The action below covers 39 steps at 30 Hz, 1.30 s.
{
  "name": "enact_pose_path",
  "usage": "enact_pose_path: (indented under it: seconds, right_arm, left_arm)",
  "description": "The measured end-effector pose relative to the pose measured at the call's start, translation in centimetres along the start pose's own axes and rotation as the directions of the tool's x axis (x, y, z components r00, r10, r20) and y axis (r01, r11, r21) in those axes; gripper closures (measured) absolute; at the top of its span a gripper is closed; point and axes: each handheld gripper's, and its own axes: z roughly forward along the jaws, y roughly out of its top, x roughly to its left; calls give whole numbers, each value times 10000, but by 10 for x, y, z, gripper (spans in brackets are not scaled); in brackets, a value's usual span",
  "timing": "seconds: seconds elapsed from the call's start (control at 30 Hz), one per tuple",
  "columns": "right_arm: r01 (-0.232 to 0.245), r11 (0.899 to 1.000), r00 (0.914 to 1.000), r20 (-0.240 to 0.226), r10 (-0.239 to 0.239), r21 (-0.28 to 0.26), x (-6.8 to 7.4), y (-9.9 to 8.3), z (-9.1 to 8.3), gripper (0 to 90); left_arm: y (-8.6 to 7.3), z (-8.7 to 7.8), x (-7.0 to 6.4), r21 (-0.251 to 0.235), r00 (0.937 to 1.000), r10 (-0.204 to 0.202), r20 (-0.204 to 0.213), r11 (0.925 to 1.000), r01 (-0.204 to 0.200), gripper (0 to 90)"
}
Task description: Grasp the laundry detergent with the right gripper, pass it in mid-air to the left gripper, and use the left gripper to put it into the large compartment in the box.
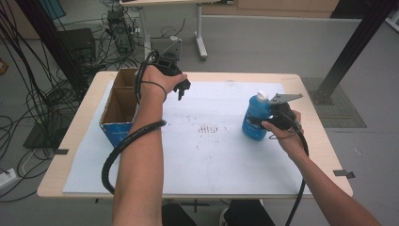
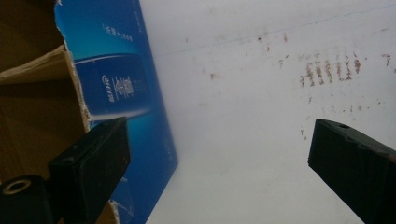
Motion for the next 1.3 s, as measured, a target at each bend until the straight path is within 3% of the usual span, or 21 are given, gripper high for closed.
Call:
enact_pose_path:
  seconds: [0.1, 0.27, 0.4, 0.47, 0.57, 0.6, 0.63, 0.67, 0.7, 0.87, 0.9, 0.93, 0.97, 1.03, 1.07, 1.1, 1.17, 1.2, 1.27, 1.3]
  right_arm:
    - [9, 10000, 10000, -17, -9, 72, 0, 8, -3, 440]
    - [112, 9995, 9998, -151, -108, 296, 0, 37, -9, 440]
    - [161, 9991, 9994, -308, -148, 397, 2, 53, -10, 440]
    - [191, 9989, 9983, -552, -168, 429, 5, 70, -8, 440]
    - [357, 9985, 9966, -757, -325, 415, 8, 89, -6, 440]
    - [388, 9985, 9959, -832, -354, 396, 10, 96, -5, 440]
    - [388, 9985, 9959, -832, -354, 396, 10, 96, -5, 440]
    - [386, 9988, 9940, -1037, -354, 295, 11, 108, -2, 440]
    - [338, 9991, 9928, -1156, -305, 264, 12, 114, -1, 440]
    - [597, 9975, 9850, -1646, -526, 388, 16, 144, 8, 439]
    - [597, 9975, 9850, -1646, -526, 388, 16, 144, 8, 439]
    - [823, 9957, 9800, -1850, -730, 432, 19, 155, 12, 439]
    - [823, 9957, 9800, -1850, -730, 432, 19, 155, 12, 439]
    - [1127, 9924, 9720, -2129, -998, 491, 24, 168, 18, 438]
    - [1343, 9897, 9648, -2345, -1194, 486, 29, 176, 23, 438]
    - [1343, 9897, 9648, -2345, -1194, 486, 29, 176, 23, 438]
    - [1698, 9840, 9498, -2753, -1488, 538, 39, 189, 35, 438]
    - [1698, 9840, 9498, -2753, -1488, 538, 39, 189, 35, 438]
    - [1941, 9798, 9335, -3160, -1695, 480, 48, 197, 46, 438]
    - [2010, 9785, 9278, -3295, -1750, 463, 50, 199, 49, 438]
  left_arm:
    - [0, -4, 2, -35, 9999, 107, -34, 9999, -107, 64]
    - [1, -16, 5, -251, 9989, 471, -35, 9986, -472, 62]
    - [2, -23, 6, -305, 9962, 871, 15, 9957, -870, 61]
    - [2, -31, 8, -457, 9925, 1218, 99, 9916, -1212, 61]
    - [3, -38, 10, -487, 9899, 1415, 19, 9888, -1413, 62]
    - [4, -47, 11, -583, 9853, 1706, -6, 9837, -1704, 62]
    - [4, -47, 11, -583, 9853, 1706, -6, 9837, -1704, 62]
    - [4, -50, 12, -632, 9843, 1768, 2, 9823, -1764, 62]
    - [5, -59, 13, -763, 9789, 2040, -55, 9760, -2038, 62]
    - [4, -80, 15, -1106, 9673, 2532, -108, 9612, -2529, 62]
    - [4, -80, 15, -1106, 9673, 2532, -108, 9612, -2529, 62]
    - [4, -88, 18, -1238, 9599, 2799, -132, 9522, -2793, 62]
    - [4, -88, 18, -1238, 9599, 2799, -132, 9522, -2793, 62]
    - [4, -95, 20, -1347, 9522, 3048, -184, 9430, -3044, 61]
    - [3, -103, 22, -1437, 9413, 3371, -201, 9307, -3364, 62]
    - [3, -103, 22, -1437, 9413, 3371, -201, 9307, -3364, 62]
    - [0, -112, 24, -1757, 9197, 3922, -190, 9042, -3893, 62]
    - [0, -112, 24, -1757, 9197, 3922, -190, 9042, -3893, 62]
    - [-2, -117, 24, -1862, 8999, 4357, -200, 8827, -4316, 62]
    - [-3, -120, 24, -1956, 8844, 4662, -203, 8657, -4608, 62]
